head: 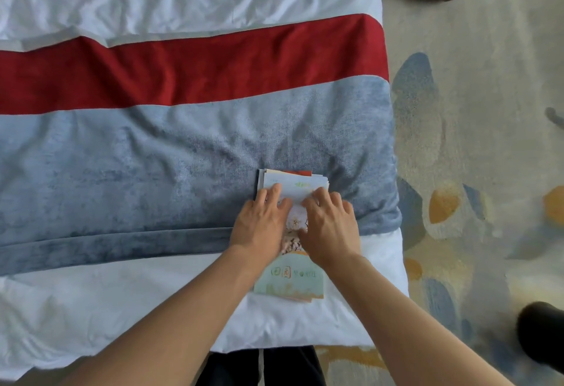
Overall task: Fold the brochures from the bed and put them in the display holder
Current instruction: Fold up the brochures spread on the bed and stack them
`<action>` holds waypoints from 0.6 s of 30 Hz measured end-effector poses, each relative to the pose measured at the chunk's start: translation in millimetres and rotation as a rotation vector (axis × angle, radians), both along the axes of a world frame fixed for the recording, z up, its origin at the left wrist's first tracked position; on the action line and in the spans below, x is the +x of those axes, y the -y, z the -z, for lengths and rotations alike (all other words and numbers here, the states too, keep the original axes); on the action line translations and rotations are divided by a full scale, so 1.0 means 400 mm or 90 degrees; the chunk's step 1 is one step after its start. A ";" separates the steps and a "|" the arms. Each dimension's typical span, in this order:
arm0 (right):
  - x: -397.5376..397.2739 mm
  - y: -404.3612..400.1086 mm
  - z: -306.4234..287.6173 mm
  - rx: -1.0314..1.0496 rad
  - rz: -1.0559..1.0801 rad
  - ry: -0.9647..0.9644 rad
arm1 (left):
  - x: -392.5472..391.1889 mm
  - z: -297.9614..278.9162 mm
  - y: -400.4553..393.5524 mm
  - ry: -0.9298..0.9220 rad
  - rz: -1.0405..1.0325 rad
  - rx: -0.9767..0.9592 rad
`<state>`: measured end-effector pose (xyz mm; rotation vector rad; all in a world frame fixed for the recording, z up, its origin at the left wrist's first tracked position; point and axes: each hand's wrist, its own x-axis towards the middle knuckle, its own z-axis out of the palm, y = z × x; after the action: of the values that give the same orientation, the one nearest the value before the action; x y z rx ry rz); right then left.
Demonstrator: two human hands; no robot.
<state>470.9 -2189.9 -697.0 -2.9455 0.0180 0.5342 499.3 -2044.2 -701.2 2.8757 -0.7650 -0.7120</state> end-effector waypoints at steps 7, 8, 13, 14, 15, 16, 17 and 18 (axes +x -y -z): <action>0.061 0.008 0.012 -0.011 0.032 -0.003 | -0.006 0.004 0.012 -0.017 -0.022 0.015; 0.063 0.006 0.014 -0.017 0.033 -0.005 | -0.005 0.006 0.013 -0.018 -0.022 0.014; 0.099 0.021 0.006 -0.027 0.047 0.010 | -0.008 0.007 0.012 -0.012 -0.019 0.009; 0.100 0.021 0.008 -0.025 0.053 0.012 | -0.010 0.008 0.012 -0.008 -0.019 0.006; 0.099 0.017 0.009 -0.023 0.062 0.011 | -0.010 0.010 0.011 -0.009 -0.019 0.004; 0.096 0.012 0.010 -0.020 0.072 0.011 | -0.008 0.013 0.011 -0.008 -0.016 0.004; 0.096 0.006 0.012 -0.019 0.082 0.010 | -0.005 0.016 0.011 -0.002 -0.013 0.005; 0.094 0.000 0.012 -0.018 0.092 0.008 | -0.003 0.018 0.011 0.003 -0.012 0.003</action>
<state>508.3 -2189.8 -701.9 -2.9443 0.2369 0.4977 498.1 -2048.7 -708.4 2.8855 -0.7359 -0.7059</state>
